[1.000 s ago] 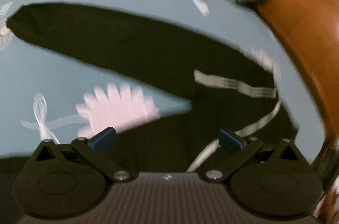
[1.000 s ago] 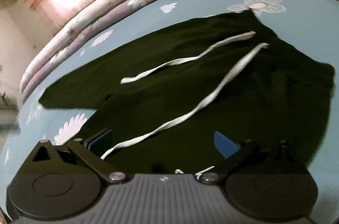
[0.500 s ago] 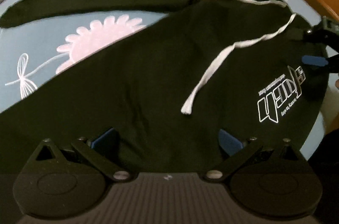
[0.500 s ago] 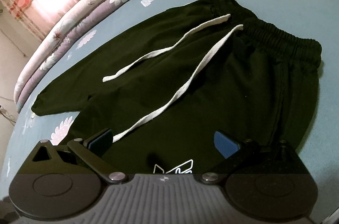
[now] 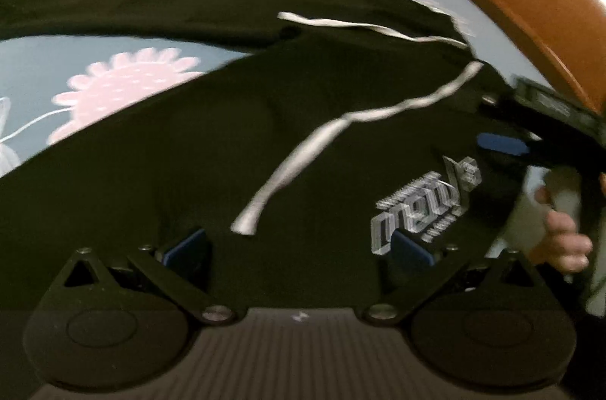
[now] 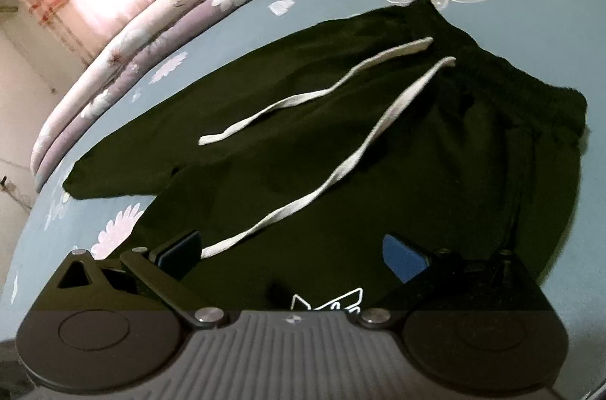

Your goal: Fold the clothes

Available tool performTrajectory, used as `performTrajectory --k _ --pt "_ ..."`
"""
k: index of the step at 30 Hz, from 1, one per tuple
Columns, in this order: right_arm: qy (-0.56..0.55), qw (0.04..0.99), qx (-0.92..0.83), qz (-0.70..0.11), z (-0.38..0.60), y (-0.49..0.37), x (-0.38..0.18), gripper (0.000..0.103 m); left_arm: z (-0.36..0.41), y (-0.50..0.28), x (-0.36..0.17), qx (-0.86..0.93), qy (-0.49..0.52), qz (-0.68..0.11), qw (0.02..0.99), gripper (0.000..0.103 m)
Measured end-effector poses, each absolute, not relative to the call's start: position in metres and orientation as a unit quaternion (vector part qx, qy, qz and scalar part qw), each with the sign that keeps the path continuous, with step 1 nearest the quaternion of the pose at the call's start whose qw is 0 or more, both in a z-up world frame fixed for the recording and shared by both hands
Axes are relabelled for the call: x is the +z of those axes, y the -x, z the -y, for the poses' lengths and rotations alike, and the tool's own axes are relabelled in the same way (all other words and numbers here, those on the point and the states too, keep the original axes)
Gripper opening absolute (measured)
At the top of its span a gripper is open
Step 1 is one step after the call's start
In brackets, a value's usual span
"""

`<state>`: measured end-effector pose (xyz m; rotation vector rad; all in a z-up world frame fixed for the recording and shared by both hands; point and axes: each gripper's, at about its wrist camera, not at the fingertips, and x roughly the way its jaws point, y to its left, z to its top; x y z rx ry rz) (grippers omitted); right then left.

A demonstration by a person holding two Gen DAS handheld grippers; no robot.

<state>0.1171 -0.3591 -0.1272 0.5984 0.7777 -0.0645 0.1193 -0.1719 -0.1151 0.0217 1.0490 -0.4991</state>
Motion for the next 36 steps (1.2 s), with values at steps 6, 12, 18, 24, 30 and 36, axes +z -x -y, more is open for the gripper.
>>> performTrajectory --k 6,12,18,24,30,36 --pt "-0.326 0.863 -0.031 -0.384 0.371 -0.113 -0.132 0.103 0.181 -0.119 -0.13 -0.26 -0.033 -0.492 0.831 0.102" --pt "-0.351 0.86 -0.026 -0.369 0.38 -0.105 -0.129 0.103 0.188 -0.148 -0.092 -0.289 -0.024 -0.452 0.844 0.102" --pt "-0.364 0.857 -0.023 -0.364 0.385 -0.105 -0.127 0.103 0.218 -0.219 -0.087 -0.334 -0.026 -0.397 0.855 0.102" --pt "-0.338 0.866 -0.011 -0.368 0.383 -0.107 -0.121 0.103 0.231 -0.271 -0.123 -0.342 0.019 -0.416 0.842 0.102" --pt "-0.336 0.868 0.007 -0.365 0.381 -0.107 -0.117 0.103 0.209 -0.285 -0.144 -0.333 0.041 -0.435 0.835 0.102" --pt "-0.334 0.869 0.008 -0.364 0.379 -0.106 -0.115 0.103 0.192 -0.29 -0.11 -0.319 0.08 -0.425 0.843 0.102"
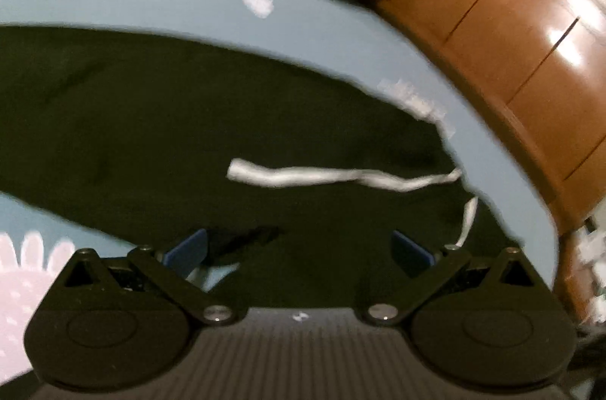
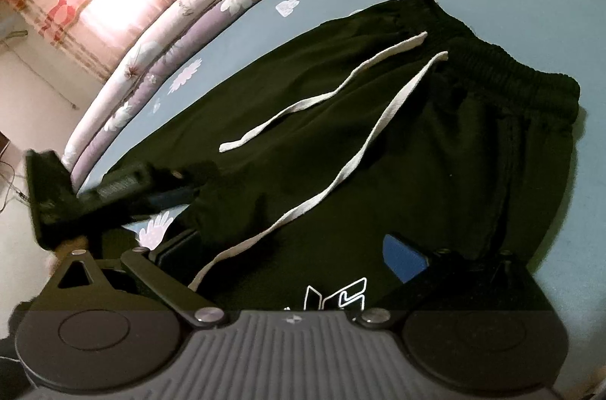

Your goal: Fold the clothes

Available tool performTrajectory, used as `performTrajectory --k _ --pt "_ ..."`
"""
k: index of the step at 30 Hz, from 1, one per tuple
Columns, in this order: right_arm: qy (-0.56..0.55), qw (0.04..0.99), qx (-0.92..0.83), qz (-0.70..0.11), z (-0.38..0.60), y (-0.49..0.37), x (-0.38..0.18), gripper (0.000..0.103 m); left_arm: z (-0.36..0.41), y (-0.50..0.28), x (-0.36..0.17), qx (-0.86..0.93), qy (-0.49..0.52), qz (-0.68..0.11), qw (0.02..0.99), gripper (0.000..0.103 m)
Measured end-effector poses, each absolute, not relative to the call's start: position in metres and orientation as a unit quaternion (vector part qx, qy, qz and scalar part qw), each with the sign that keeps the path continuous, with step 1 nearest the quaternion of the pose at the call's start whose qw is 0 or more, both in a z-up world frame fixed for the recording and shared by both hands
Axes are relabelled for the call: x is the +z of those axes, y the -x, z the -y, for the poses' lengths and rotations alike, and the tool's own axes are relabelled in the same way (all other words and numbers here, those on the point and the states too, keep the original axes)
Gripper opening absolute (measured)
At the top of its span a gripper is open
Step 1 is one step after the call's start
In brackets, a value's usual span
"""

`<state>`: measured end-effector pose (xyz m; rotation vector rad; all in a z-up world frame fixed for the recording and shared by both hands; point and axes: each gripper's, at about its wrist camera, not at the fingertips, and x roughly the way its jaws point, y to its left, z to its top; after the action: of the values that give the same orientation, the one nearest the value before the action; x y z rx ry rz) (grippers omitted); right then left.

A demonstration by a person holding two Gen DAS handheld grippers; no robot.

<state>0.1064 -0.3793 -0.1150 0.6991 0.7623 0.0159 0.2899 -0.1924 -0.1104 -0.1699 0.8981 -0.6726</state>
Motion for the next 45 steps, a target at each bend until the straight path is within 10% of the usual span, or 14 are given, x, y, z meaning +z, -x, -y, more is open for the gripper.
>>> performTrajectory --k 45 --pt "-0.333 0.865 0.008 -0.376 0.377 -0.108 -0.116 0.103 0.183 -0.304 -0.127 -0.335 0.254 -0.521 0.743 0.102"
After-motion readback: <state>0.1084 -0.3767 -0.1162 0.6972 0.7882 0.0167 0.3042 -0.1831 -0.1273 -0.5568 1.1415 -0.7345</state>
